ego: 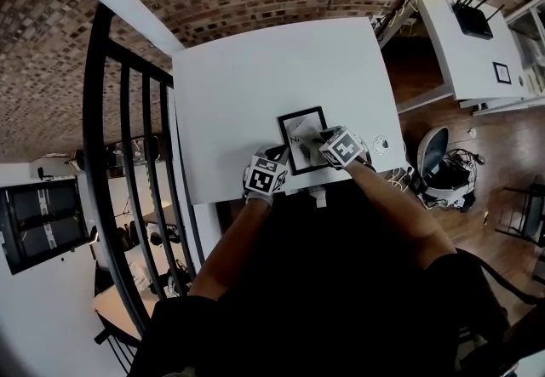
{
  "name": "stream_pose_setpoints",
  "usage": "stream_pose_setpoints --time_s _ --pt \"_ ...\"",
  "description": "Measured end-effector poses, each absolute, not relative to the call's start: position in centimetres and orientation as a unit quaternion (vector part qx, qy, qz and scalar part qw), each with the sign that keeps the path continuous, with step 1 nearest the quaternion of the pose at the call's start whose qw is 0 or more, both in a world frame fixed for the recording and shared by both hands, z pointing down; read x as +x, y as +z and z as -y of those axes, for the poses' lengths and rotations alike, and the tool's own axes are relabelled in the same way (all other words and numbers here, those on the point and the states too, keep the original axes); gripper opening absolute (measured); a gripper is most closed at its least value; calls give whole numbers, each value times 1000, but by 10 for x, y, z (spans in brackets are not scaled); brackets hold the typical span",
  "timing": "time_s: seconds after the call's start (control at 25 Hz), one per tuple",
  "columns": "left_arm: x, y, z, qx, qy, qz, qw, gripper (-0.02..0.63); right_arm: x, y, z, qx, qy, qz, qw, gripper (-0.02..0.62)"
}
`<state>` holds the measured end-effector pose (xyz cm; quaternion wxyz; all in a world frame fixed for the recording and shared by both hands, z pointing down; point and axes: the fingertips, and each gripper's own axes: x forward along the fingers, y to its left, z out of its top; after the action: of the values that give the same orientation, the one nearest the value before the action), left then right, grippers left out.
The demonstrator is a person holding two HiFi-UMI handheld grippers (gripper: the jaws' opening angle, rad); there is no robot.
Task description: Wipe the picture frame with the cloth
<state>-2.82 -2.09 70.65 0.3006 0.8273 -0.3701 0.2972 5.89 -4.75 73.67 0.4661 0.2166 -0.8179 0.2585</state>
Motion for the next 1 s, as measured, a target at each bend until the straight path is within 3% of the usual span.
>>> stream_pose_setpoints --time_s 0.4,0.68,1.0 --pt "-28 705 22 828 296 370 302 0 87 730 62 250 270 811 455 80" --pt "-32 703 19 825 293 379 301 0 38 699 37 207 275 841 417 80" --pt "-33 705 8 821 297 381 303 0 8 705 -8 164 281 844 426 80"
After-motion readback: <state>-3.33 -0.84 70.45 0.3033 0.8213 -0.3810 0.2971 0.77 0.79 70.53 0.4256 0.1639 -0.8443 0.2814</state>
